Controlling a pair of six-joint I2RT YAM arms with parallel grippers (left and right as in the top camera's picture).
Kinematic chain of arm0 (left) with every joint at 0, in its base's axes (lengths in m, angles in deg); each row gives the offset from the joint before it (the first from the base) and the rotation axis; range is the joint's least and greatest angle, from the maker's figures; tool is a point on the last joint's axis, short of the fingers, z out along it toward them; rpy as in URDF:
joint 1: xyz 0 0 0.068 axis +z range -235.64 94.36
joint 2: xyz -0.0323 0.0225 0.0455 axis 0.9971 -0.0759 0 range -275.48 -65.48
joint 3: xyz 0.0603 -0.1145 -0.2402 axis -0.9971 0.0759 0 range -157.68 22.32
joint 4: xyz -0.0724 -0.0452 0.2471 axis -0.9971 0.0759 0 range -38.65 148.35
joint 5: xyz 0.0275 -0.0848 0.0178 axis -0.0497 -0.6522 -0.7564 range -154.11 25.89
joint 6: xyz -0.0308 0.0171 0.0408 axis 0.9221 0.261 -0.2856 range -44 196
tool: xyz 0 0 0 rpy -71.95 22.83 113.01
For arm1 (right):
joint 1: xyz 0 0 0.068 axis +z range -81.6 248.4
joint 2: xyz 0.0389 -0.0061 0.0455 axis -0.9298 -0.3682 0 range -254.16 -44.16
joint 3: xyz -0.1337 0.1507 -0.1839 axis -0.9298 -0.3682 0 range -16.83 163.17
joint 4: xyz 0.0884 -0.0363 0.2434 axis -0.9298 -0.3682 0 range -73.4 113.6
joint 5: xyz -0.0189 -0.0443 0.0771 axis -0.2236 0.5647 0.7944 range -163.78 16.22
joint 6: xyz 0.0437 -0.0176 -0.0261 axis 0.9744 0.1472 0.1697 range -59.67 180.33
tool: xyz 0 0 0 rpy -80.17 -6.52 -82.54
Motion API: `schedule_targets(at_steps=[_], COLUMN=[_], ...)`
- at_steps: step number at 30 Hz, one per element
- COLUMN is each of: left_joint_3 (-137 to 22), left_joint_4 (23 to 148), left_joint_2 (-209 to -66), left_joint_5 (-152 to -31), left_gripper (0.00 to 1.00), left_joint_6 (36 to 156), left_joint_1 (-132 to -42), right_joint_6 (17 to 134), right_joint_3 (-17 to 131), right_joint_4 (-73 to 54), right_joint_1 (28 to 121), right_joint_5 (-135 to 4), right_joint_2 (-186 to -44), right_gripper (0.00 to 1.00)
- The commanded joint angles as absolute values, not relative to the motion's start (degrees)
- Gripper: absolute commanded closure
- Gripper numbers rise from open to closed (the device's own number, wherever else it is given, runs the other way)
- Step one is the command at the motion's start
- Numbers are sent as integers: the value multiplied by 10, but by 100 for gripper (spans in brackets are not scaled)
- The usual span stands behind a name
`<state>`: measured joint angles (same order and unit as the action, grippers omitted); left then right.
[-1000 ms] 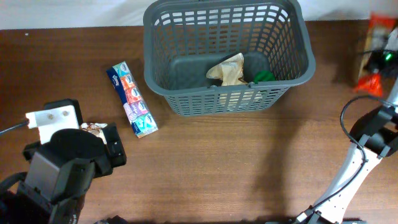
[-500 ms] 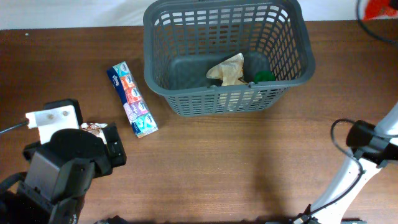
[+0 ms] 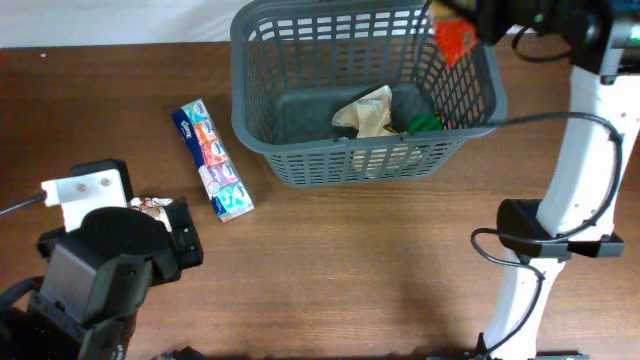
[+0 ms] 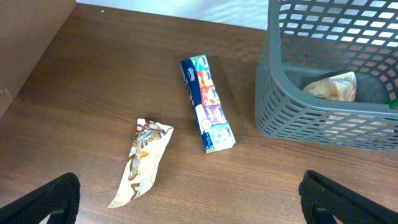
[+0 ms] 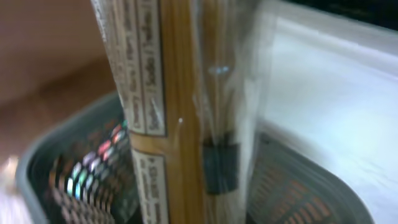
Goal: Pack container
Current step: 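Lift the pasta package with the right gripper over the basket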
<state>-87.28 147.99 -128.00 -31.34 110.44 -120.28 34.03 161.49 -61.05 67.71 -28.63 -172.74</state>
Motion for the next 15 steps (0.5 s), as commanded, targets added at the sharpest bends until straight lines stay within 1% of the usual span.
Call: schedule_targets(at_steps=[1,4,8,15], left_joint_3=[-873,-873,-873,-873], left_joint_4=[1480,1480,1480,1480], left_joint_2=[-1281,-1281,-1281,-1281], left_joint_5=[-314,-314,-314,-314], left_gripper=[0,0,1,0], left_joint_6=[1096,1096,1096,1096], left_joint_1=[-1201,-1201,-1201,-1201], right_joint_6=[169,123,121,118], right_joint_3=[1621,1599,1534,1385], right_joint_4=[-637,-662,-655,-610], right_joint_1=[685,684,684,687], right_joint_5=[-262,-281,-332,-335], right_joint_2=[-1710,-1711,-1711,-1712], right_gripper=[96,96,96,96])
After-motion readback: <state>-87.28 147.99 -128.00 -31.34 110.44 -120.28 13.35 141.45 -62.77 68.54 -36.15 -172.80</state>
